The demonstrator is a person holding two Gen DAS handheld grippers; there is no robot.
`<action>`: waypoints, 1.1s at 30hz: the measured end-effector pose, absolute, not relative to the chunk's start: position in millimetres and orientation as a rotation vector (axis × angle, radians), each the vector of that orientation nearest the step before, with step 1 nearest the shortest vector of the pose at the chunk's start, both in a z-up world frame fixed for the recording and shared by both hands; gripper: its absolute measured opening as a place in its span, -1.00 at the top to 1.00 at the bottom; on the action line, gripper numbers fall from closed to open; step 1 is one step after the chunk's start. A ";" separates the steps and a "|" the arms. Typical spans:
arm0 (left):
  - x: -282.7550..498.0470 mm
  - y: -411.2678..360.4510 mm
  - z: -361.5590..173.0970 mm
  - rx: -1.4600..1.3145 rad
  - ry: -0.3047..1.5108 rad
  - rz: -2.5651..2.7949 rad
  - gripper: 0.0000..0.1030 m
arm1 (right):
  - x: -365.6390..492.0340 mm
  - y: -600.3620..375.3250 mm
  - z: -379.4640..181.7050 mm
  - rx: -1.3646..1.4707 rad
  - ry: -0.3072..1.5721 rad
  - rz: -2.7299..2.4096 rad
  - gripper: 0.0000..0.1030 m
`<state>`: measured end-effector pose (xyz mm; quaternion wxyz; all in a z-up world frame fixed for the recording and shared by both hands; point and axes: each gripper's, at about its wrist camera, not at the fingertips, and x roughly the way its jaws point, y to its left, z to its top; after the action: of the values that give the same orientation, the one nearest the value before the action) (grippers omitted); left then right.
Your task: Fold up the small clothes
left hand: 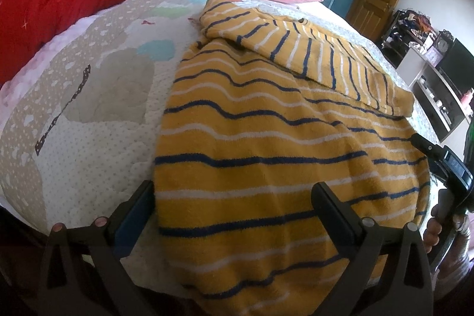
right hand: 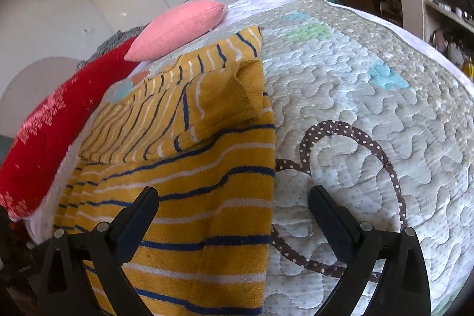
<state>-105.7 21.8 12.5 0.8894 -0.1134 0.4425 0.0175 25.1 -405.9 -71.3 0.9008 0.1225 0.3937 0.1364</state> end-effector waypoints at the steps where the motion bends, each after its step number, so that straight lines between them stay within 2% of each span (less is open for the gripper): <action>1: -106.0 21.4 12.4 -0.231 0.920 0.037 -0.99 | 24.6 -404.3 -71.7 0.239 0.814 0.278 -0.98; 19: -113.0 22.1 12.3 -0.245 0.925 0.024 -0.99 | 23.3 -404.7 -71.5 0.226 0.844 0.278 -0.98; 33: -132.4 36.2 15.3 -0.383 0.925 -0.015 -0.99 | 6.9 -393.7 -71.0 0.175 0.867 0.251 -0.99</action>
<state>-132.4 36.2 15.3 0.8773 -0.1834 0.4435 -0.0074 6.9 -393.7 -71.0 0.8962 0.0845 0.4184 0.1210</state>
